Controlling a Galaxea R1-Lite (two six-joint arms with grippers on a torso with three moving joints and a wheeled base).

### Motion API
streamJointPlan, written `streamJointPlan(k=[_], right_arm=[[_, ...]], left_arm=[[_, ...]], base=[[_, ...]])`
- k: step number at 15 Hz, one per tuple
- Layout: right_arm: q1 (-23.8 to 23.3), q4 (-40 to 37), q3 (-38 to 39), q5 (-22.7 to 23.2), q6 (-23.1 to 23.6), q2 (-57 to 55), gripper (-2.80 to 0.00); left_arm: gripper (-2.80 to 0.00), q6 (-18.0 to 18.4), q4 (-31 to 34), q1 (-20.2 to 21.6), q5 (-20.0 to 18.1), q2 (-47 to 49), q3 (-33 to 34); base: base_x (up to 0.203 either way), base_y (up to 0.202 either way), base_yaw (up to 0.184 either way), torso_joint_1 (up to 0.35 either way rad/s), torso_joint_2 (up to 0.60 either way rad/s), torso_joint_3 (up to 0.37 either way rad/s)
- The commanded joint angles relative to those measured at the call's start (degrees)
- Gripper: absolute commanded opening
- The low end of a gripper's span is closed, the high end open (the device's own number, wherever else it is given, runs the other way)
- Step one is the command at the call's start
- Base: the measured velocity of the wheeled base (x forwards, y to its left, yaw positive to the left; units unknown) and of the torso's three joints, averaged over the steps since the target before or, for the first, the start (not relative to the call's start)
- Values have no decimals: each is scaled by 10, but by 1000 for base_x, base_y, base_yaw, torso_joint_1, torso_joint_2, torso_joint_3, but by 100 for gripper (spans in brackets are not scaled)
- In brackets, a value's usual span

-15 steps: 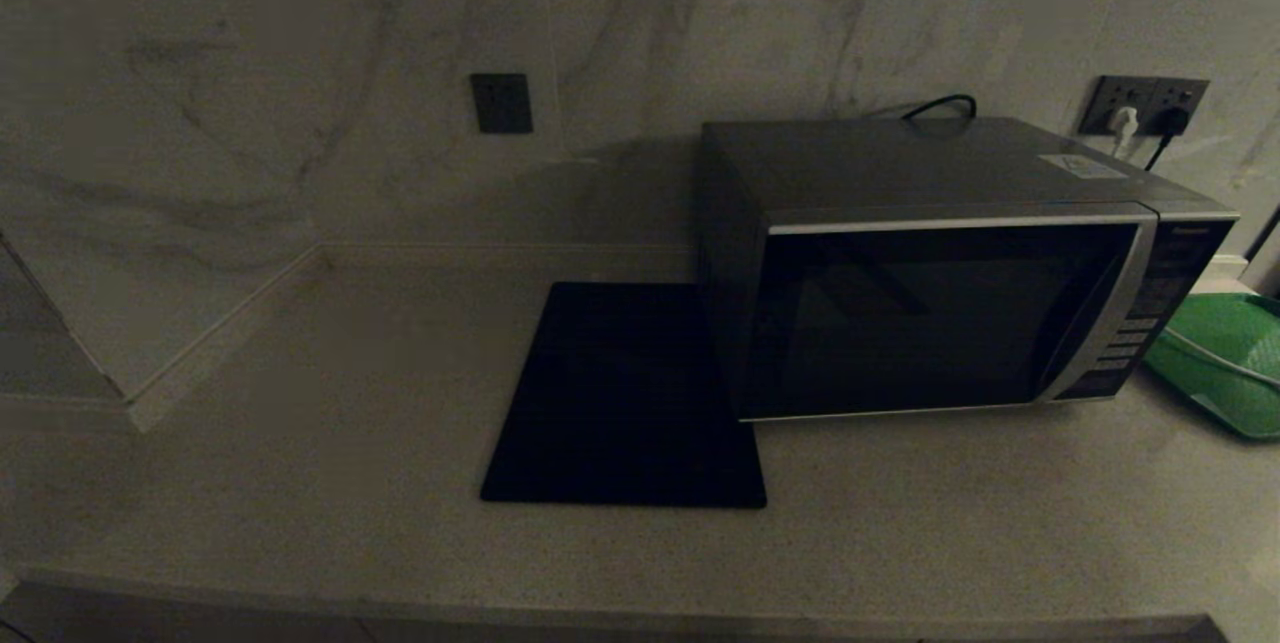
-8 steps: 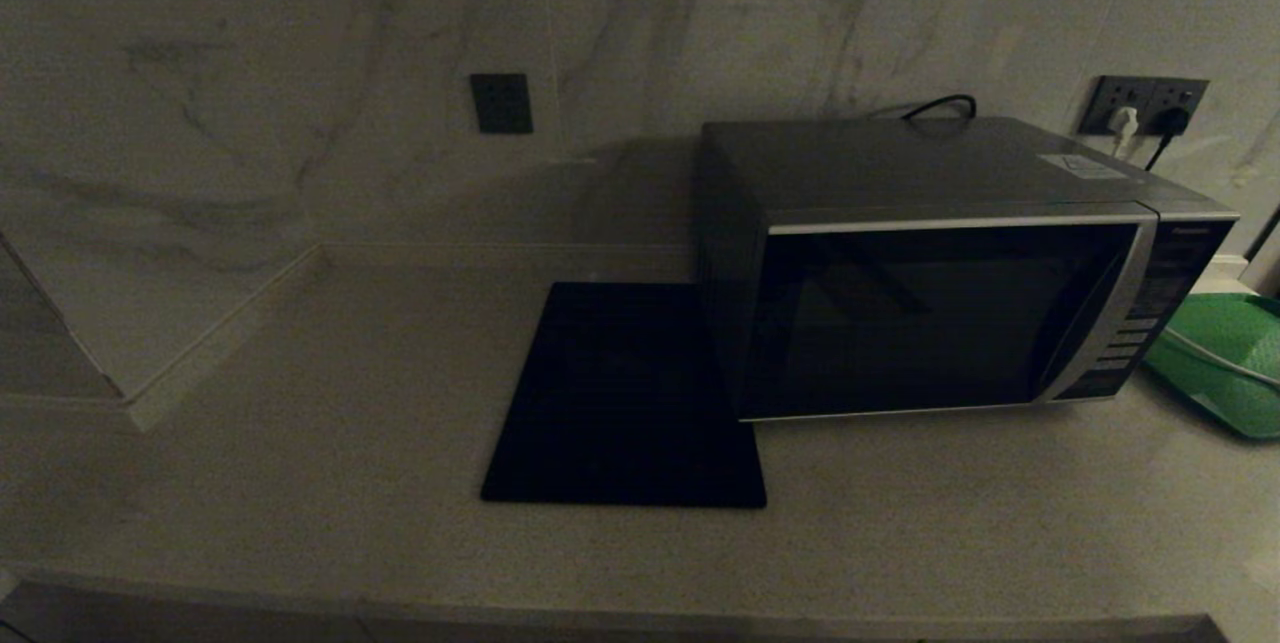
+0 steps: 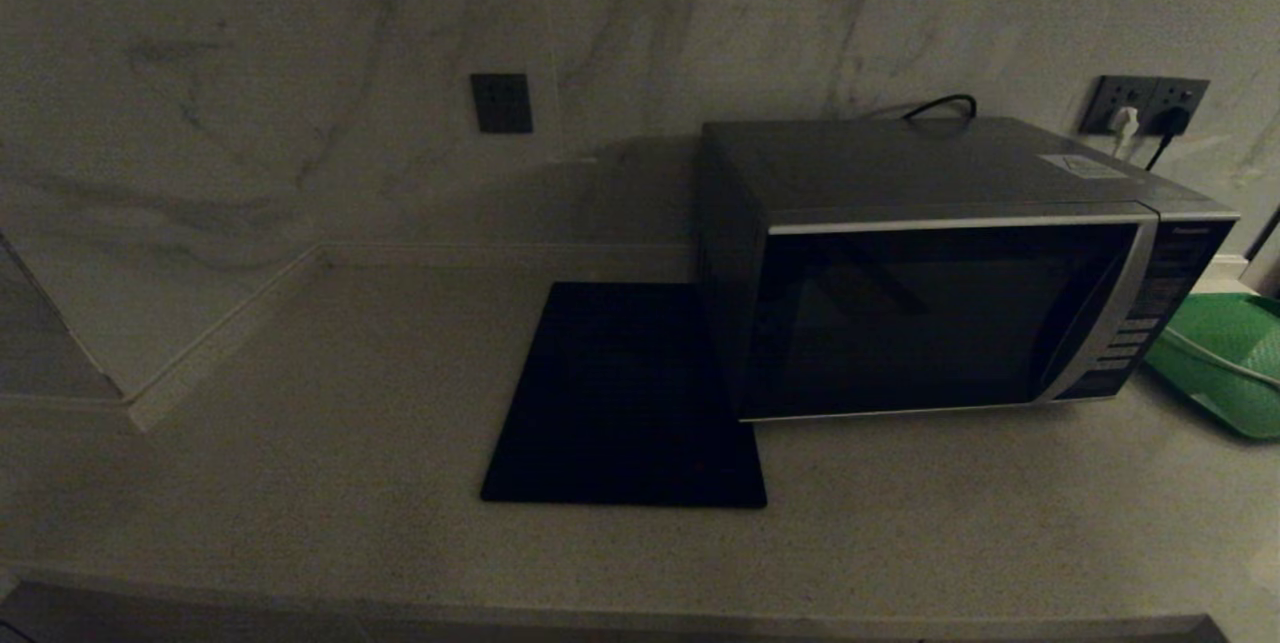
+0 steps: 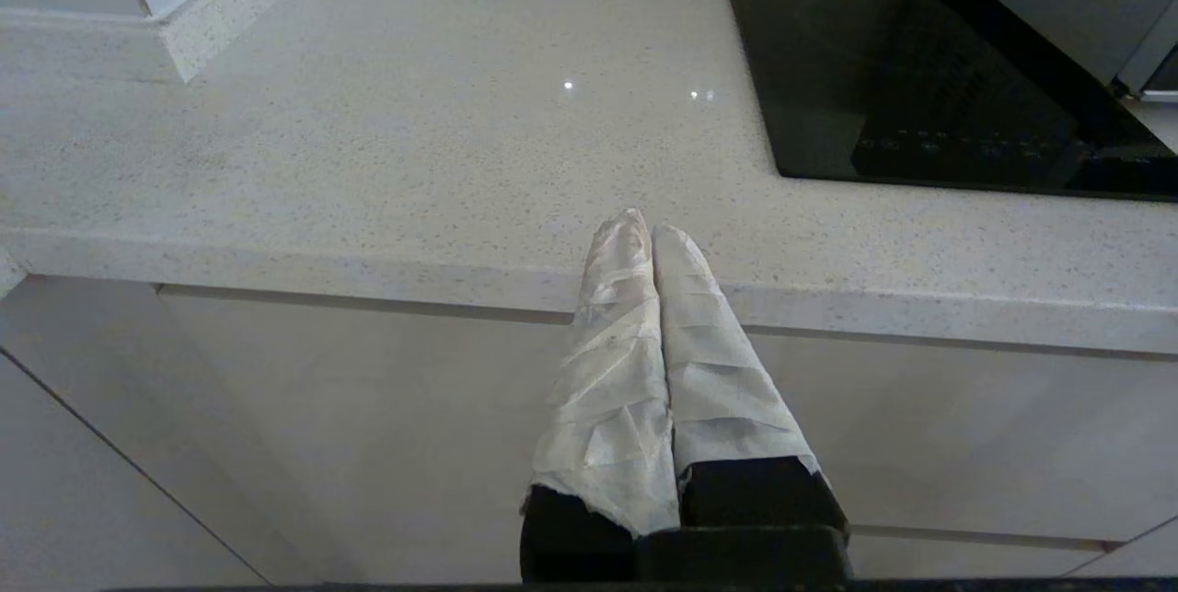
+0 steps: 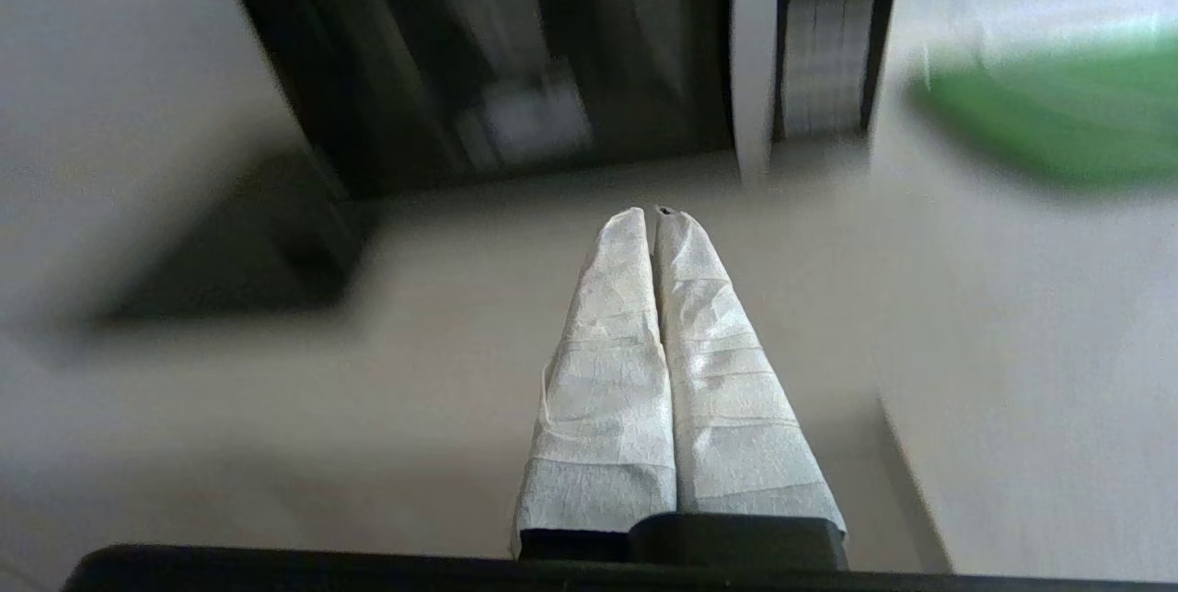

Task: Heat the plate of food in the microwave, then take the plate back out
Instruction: Open the microwave oven

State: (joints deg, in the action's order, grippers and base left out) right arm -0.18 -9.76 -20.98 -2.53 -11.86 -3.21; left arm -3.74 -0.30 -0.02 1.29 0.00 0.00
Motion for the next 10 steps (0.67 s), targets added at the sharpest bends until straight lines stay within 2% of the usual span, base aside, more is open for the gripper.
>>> streamJointPlan(k=[1, 3, 6, 7, 8, 9, 10], right_arm=[[0, -66, -184, 3, -52, -84, -280], [0, -157, -390, 7, -102, -207, -280], [-16, -296, -640, -15, -129, -408, -280], [-23, -333, -695, -44, -117, -464, -280], [-27, -359, -728, -92, -95, -507, -280], [-31, -375, -751, -159, -57, -543, -280], [-34, -373, -757, -202, -11, -565, -280]], left_arm=[[-280, 0, 0, 0, 0, -1, 0], [-280, 0, 0, 0, 0, -1, 0], [-280, 0, 0, 0, 0, -1, 0], [-280, 0, 0, 0, 0, -1, 0], [-280, 0, 0, 0, 0, -1, 0], [-280, 0, 0, 0, 0, -1, 0], [-280, 0, 0, 0, 0, -1, 0]], base=[[0, 0, 0, 0, 0, 0], [0, 0, 0, 0, 0, 0], [0, 0, 0, 0, 0, 0], [0, 0, 0, 0, 0, 0], [0, 0, 0, 0, 0, 0], [0, 0, 0, 0, 0, 0], [0, 0, 0, 0, 0, 0]])
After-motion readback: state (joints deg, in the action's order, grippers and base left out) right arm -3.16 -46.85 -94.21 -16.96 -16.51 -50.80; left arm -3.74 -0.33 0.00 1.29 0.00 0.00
